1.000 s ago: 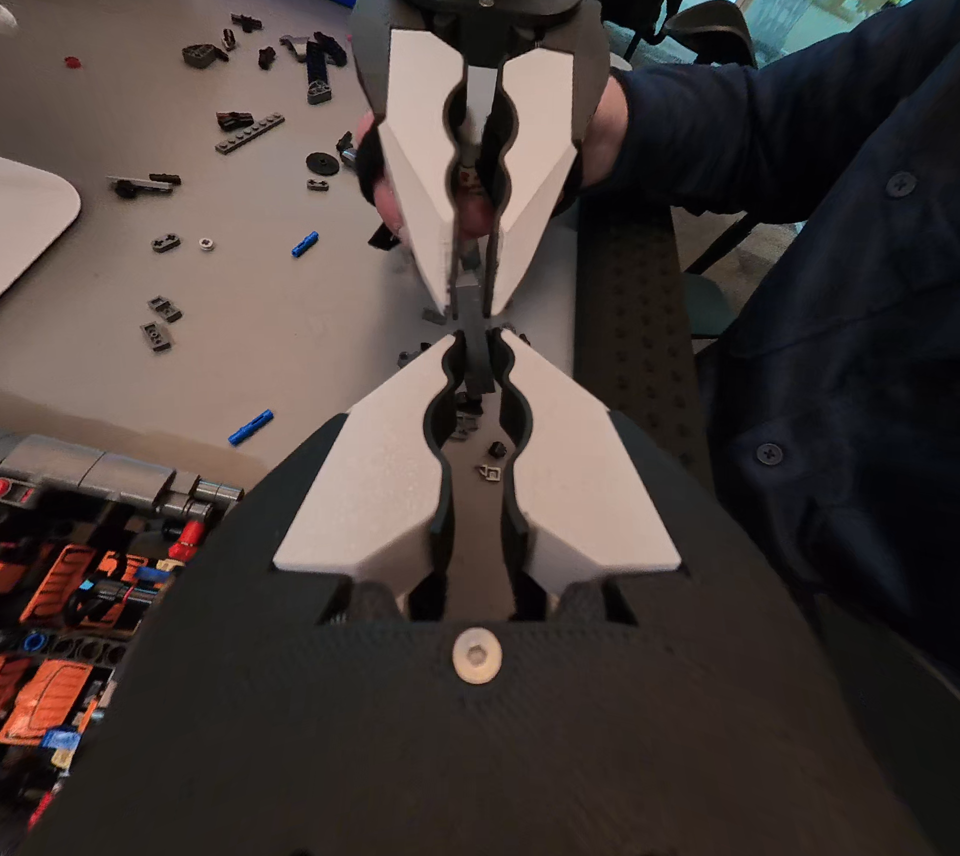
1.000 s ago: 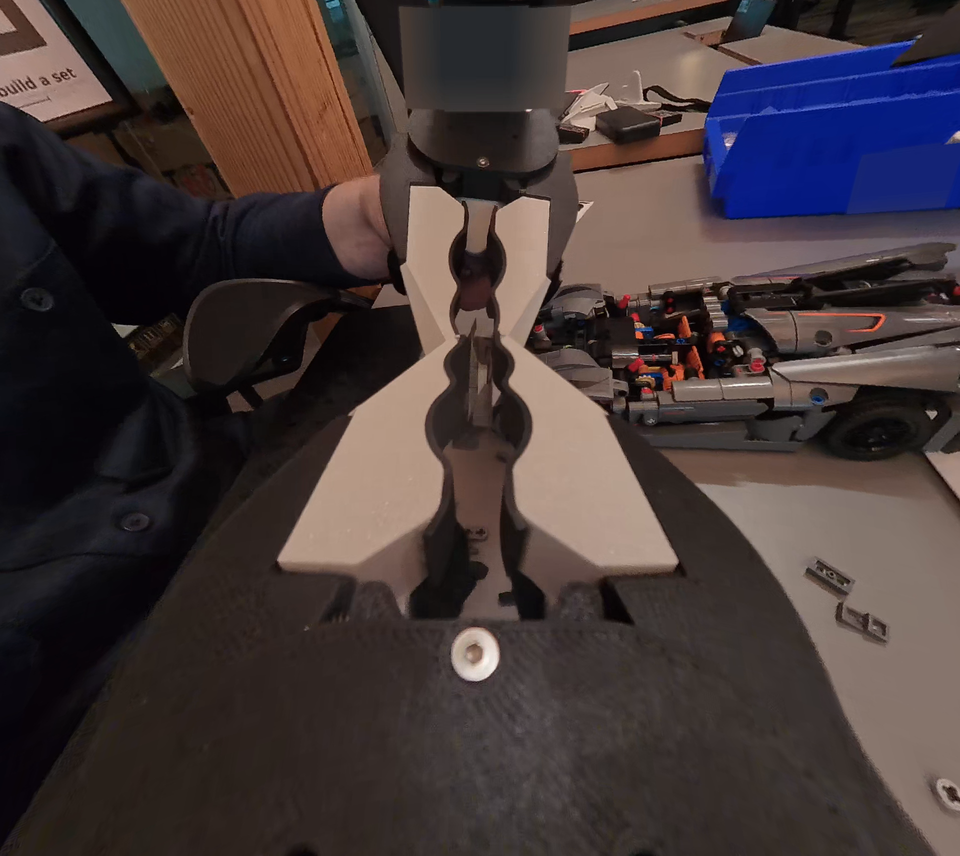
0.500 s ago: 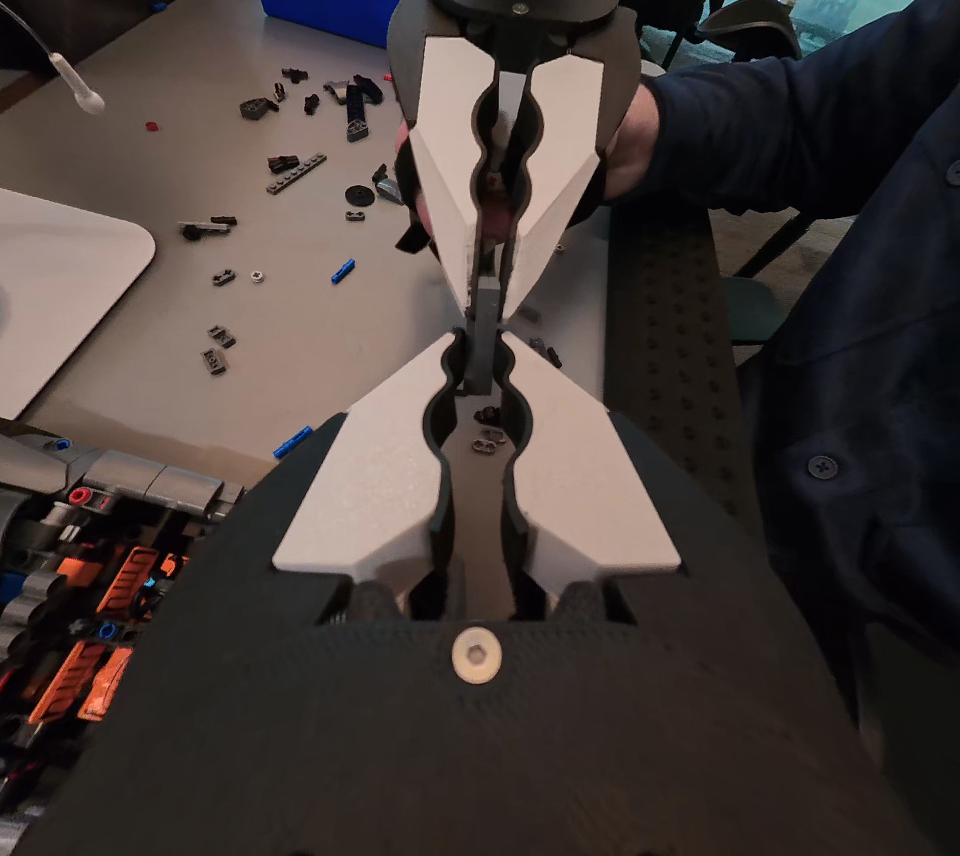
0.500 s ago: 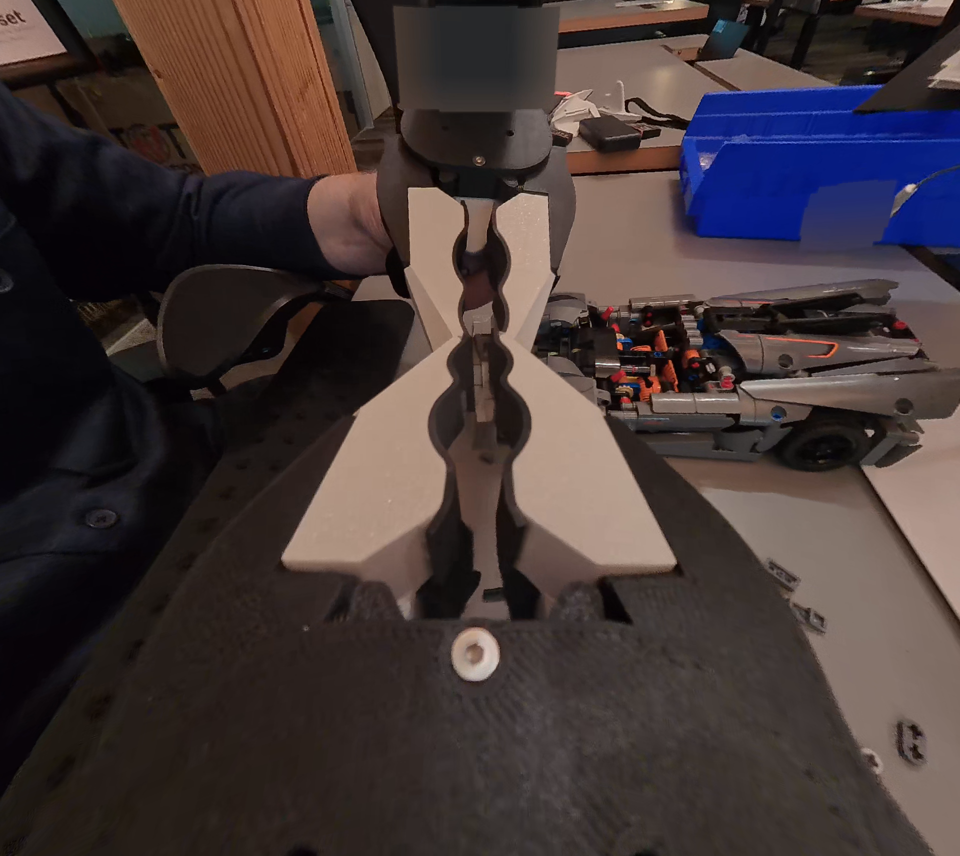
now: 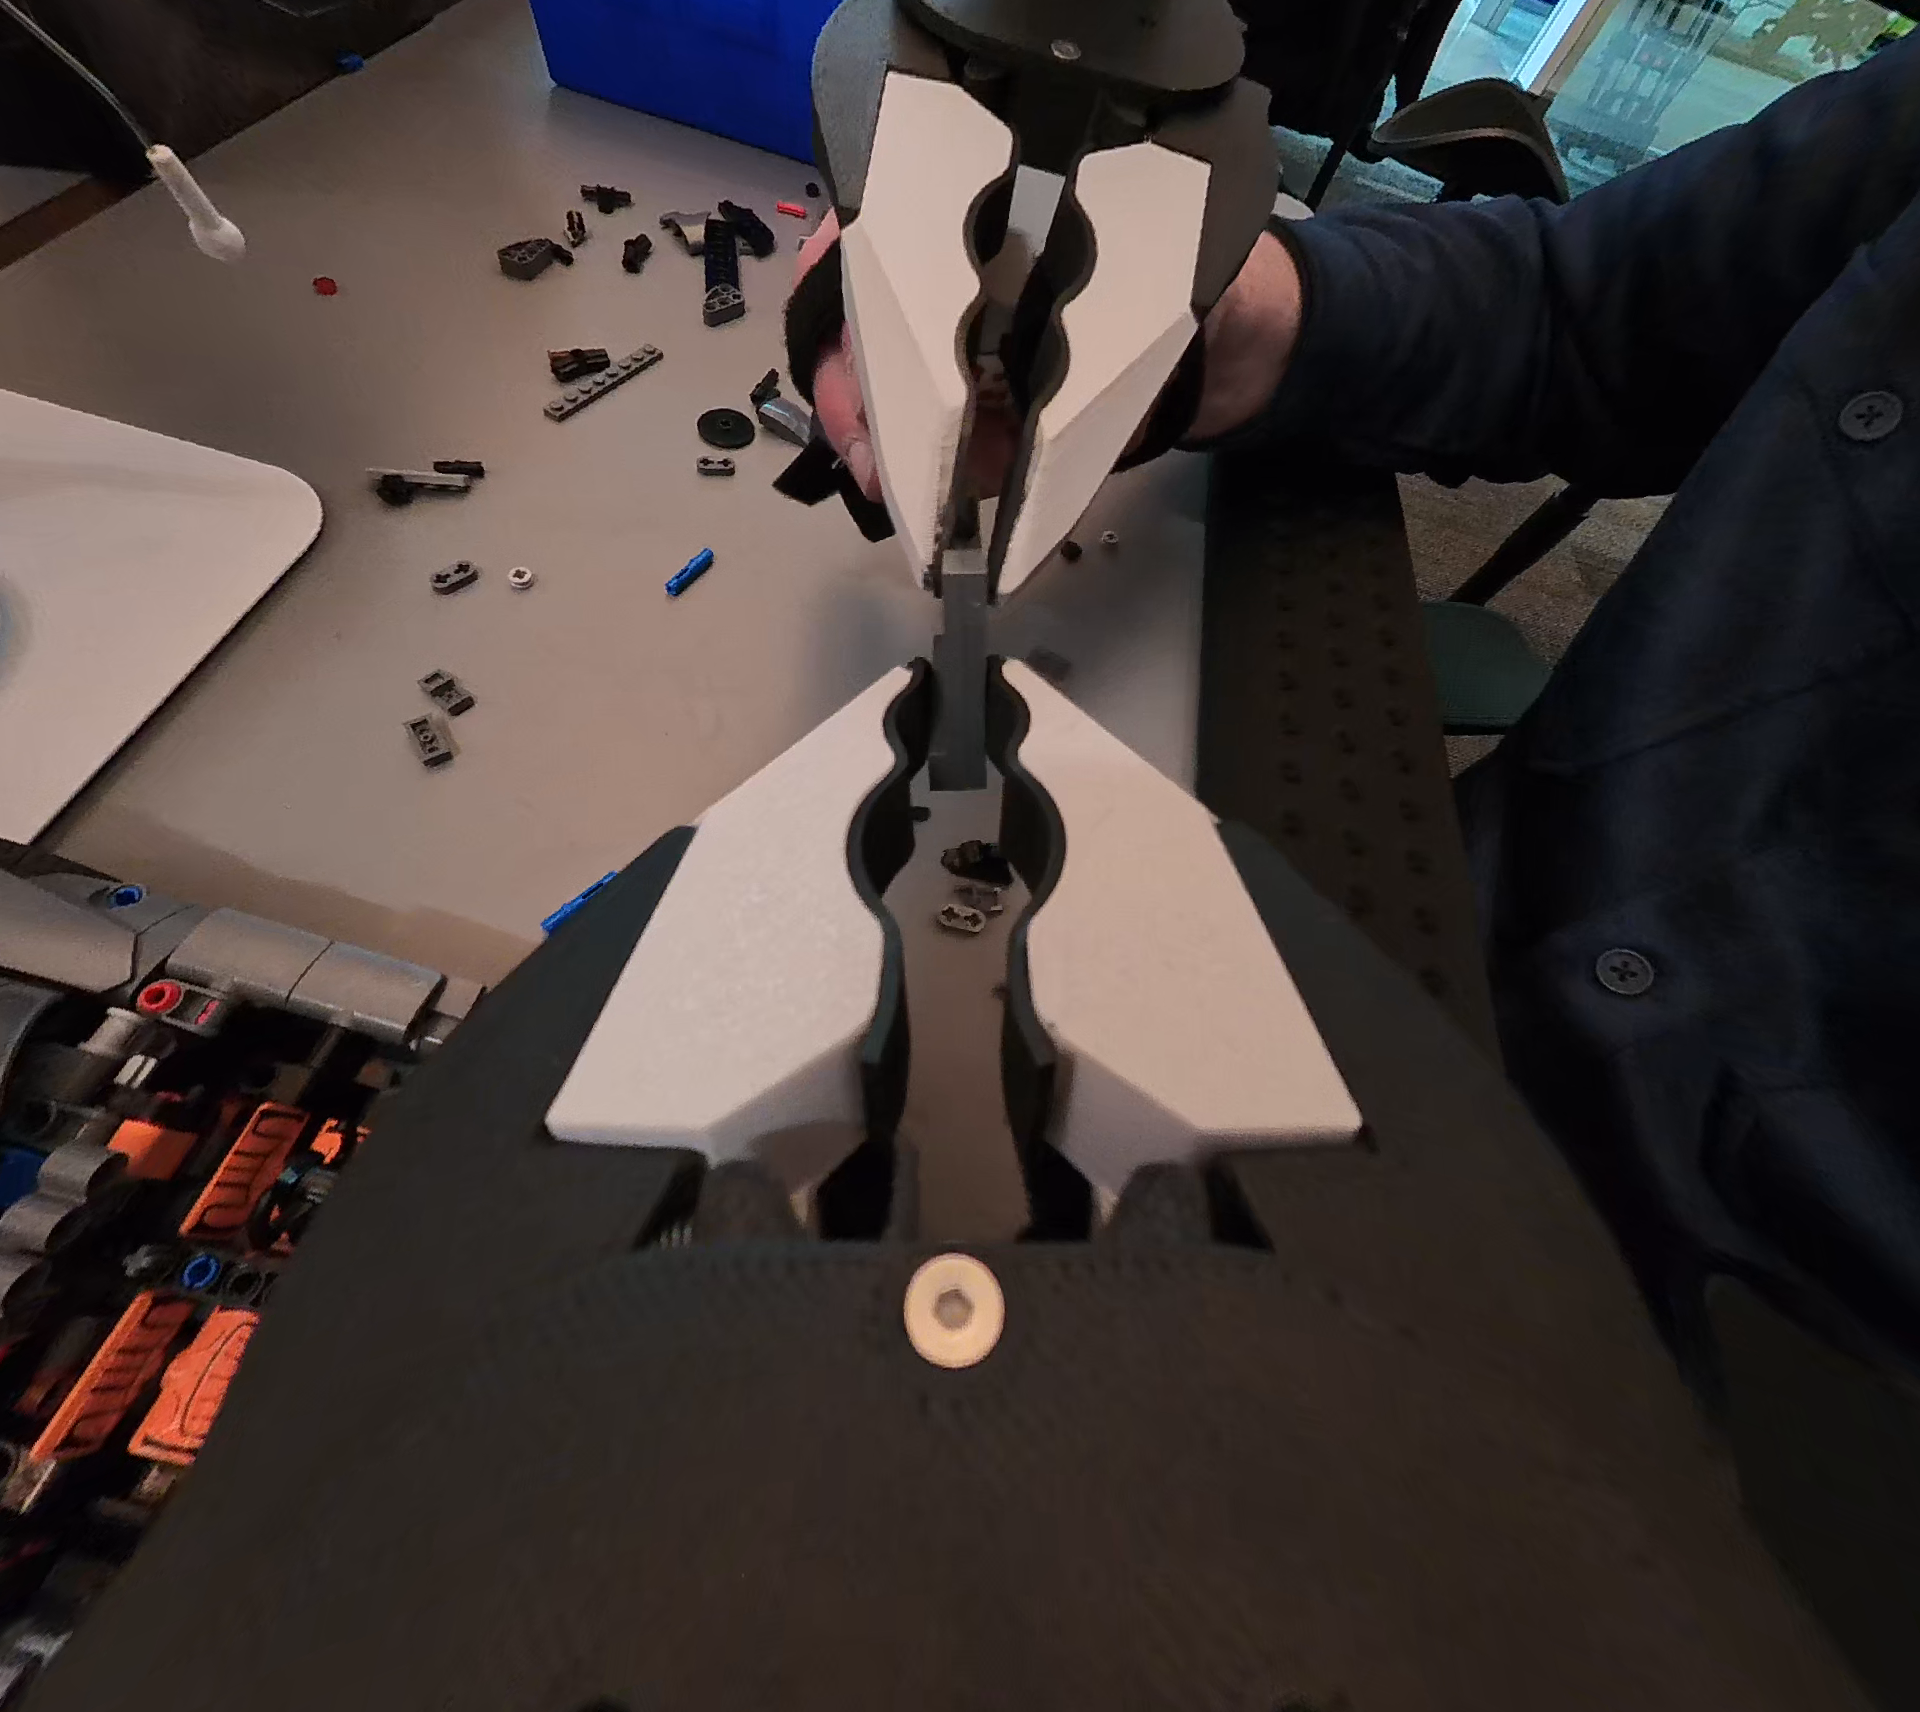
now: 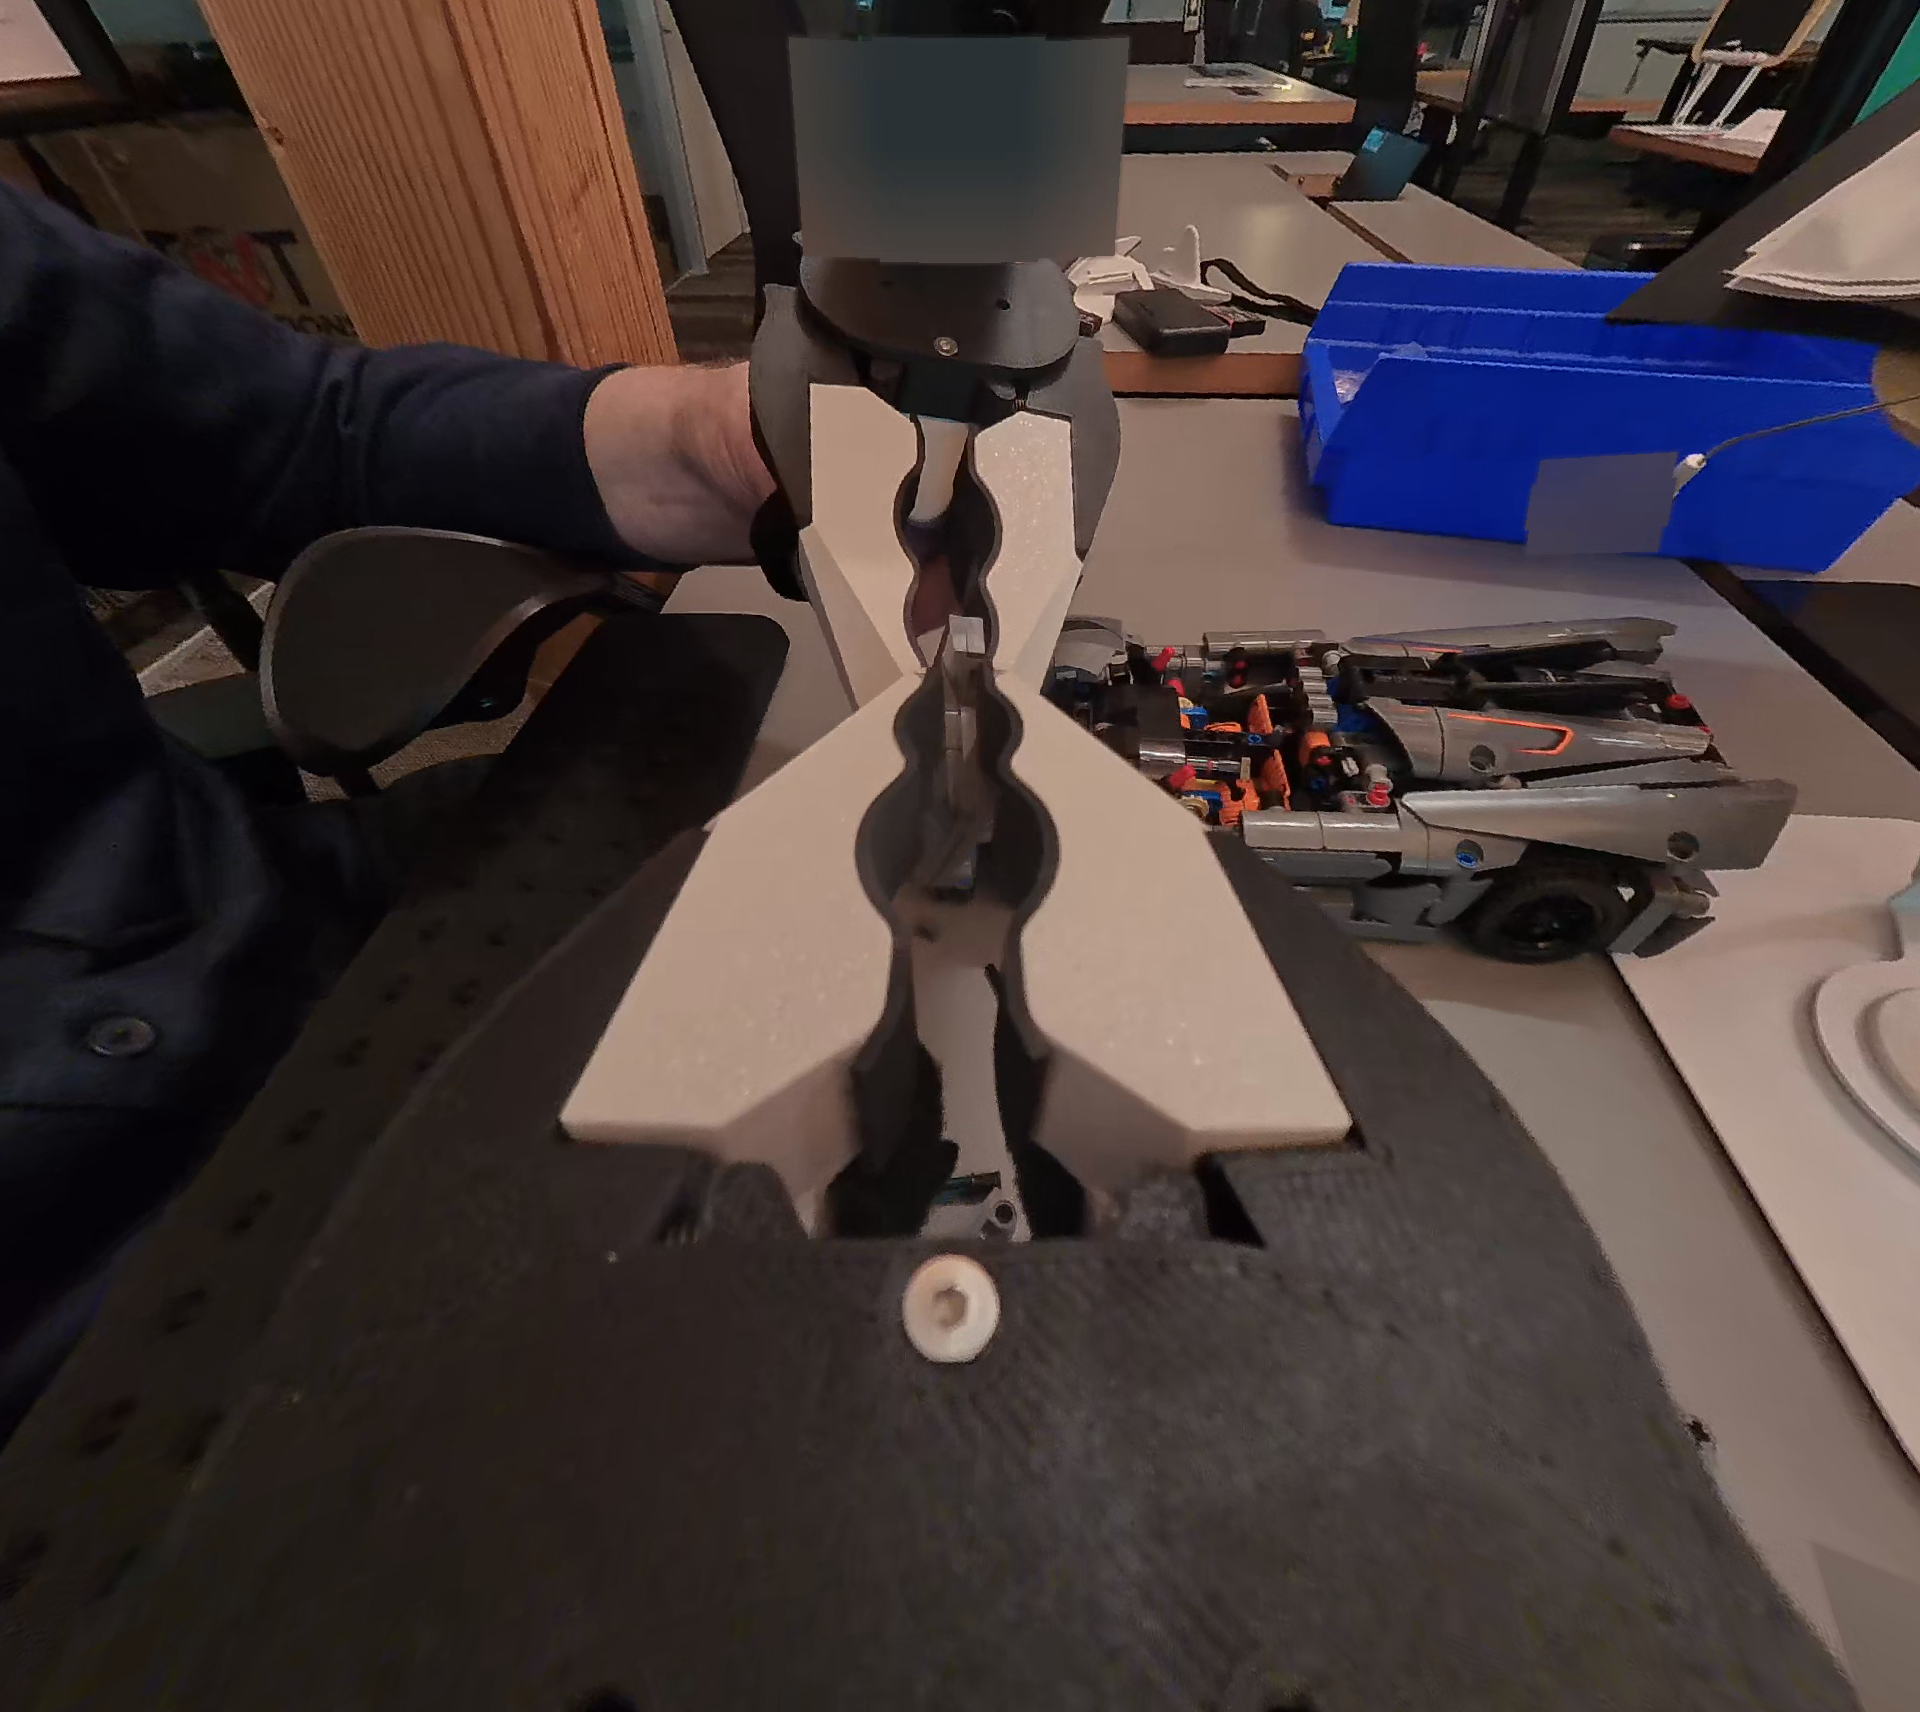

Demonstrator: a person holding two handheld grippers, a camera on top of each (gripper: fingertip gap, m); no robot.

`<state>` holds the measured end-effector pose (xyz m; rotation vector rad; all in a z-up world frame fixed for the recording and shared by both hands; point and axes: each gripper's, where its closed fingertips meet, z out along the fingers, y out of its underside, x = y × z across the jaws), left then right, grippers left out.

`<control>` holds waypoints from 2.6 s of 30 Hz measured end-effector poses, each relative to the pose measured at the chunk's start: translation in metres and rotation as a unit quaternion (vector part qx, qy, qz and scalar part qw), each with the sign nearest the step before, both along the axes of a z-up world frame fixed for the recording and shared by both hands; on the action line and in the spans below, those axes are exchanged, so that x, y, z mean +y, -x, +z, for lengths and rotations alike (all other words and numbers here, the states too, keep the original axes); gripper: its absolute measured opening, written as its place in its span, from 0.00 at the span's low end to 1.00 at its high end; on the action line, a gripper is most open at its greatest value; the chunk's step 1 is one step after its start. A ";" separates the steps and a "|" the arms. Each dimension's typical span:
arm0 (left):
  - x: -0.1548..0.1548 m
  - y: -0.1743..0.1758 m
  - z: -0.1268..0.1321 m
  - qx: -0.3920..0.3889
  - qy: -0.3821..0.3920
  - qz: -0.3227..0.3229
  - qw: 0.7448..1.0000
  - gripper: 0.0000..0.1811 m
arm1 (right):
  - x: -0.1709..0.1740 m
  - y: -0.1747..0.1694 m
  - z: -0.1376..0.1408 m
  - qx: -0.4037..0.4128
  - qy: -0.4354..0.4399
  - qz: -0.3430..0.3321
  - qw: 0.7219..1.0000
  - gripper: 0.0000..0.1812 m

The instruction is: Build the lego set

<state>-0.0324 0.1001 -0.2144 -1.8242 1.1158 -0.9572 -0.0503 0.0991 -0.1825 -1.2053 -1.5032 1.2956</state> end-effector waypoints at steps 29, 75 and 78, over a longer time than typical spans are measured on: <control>0.003 -0.003 0.000 0.090 -0.117 0.016 0.989 0.04 | -0.005 0.000 0.004 0.008 0.013 0.013 1.000 0.03; 0.019 0.006 0.031 0.230 -0.419 0.101 0.873 0.04 | 0.004 -0.017 0.020 0.033 -0.213 -0.051 0.975 0.02; 0.019 0.007 0.035 0.228 -0.433 0.107 0.866 0.04 | 0.002 -0.017 0.022 0.040 -0.261 -0.062 0.963 0.02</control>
